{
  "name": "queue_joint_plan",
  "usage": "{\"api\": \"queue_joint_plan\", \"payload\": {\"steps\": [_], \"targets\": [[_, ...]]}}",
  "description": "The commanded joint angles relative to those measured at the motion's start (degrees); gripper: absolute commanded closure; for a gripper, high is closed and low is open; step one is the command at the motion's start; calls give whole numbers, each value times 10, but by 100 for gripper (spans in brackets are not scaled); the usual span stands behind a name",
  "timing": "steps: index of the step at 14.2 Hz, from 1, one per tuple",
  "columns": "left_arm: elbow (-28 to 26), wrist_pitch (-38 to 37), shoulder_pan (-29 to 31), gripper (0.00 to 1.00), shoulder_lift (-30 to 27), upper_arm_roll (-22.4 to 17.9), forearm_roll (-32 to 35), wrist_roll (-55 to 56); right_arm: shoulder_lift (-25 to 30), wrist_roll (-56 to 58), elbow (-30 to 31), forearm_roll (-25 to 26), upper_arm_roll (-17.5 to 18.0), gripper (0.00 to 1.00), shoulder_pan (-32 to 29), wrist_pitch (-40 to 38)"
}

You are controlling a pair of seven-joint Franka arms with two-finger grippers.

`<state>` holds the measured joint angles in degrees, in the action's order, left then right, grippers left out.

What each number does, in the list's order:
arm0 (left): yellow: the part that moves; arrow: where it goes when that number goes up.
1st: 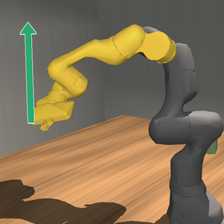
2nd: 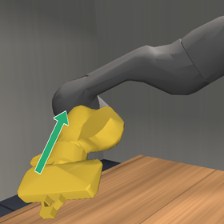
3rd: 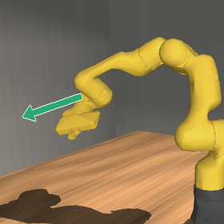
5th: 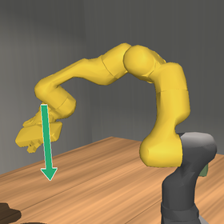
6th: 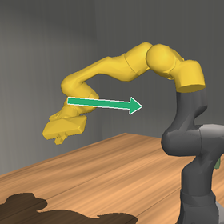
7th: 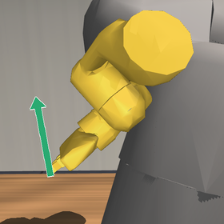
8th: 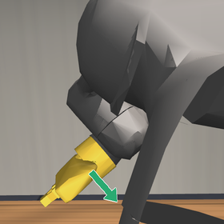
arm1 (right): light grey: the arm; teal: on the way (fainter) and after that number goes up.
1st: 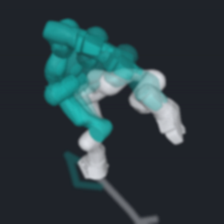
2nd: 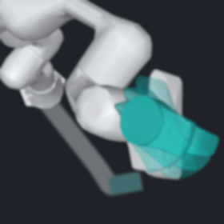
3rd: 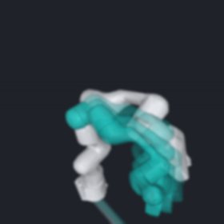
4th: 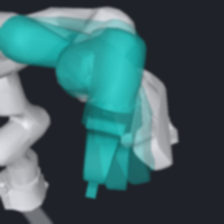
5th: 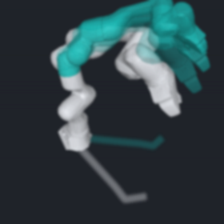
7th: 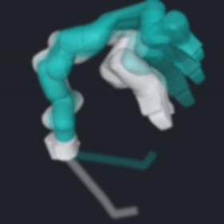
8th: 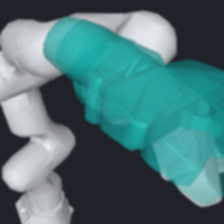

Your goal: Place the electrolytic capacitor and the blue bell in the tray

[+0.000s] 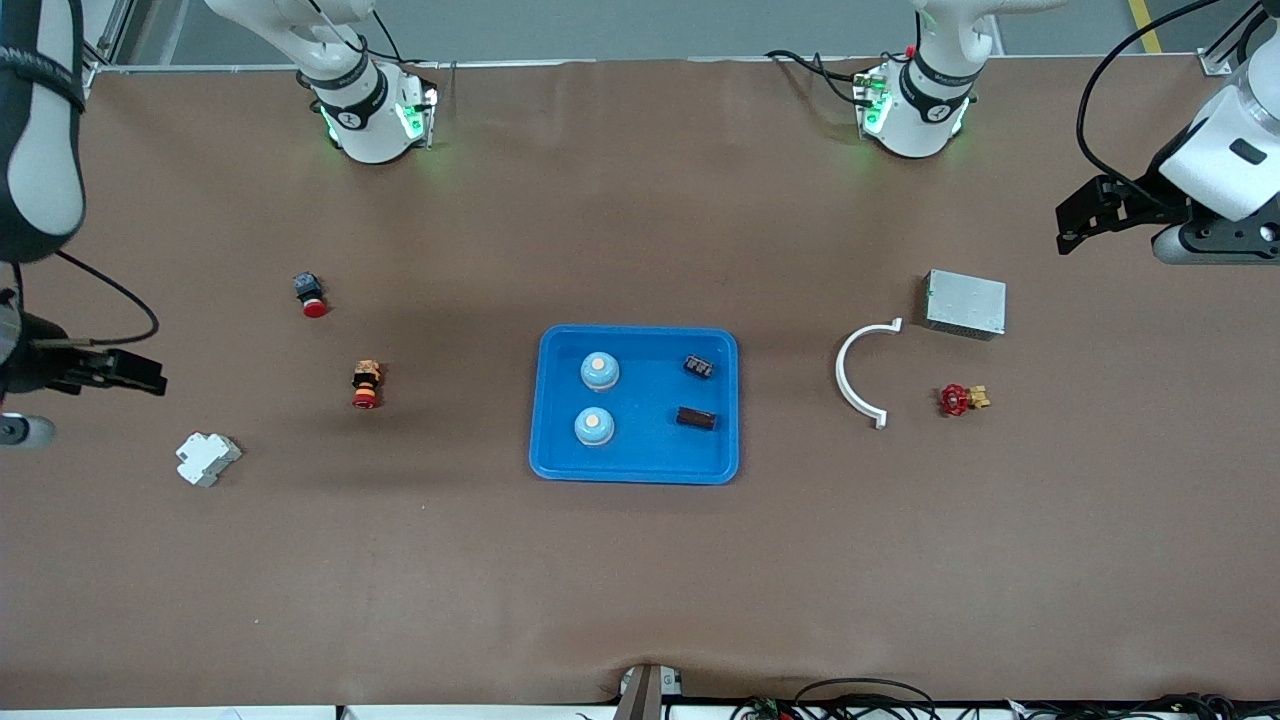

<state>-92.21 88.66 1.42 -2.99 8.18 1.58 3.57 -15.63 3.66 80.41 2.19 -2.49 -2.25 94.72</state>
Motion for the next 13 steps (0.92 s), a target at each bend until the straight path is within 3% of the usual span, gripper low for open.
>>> {"api": "queue_joint_plan", "payload": {"steps": [1, 3, 9, 13], "targets": [[-3, -9, 5, 0, -9, 3, -11, 4, 46, 1, 26, -32, 11, 0, -17, -19], [-2, -15, 5, 0, -9, 4, -11, 3, 67, -1, 30, -53, 11, 0, -25, -36], [-2, -18, 5, 0, -9, 3, -11, 2, 137, -2, 105, -53, 10, 0, -26, -20], [-1, -18, 6, 0, -8, 3, -13, 2, 155, -2, 105, -52, 9, 0, -26, -45]]}}
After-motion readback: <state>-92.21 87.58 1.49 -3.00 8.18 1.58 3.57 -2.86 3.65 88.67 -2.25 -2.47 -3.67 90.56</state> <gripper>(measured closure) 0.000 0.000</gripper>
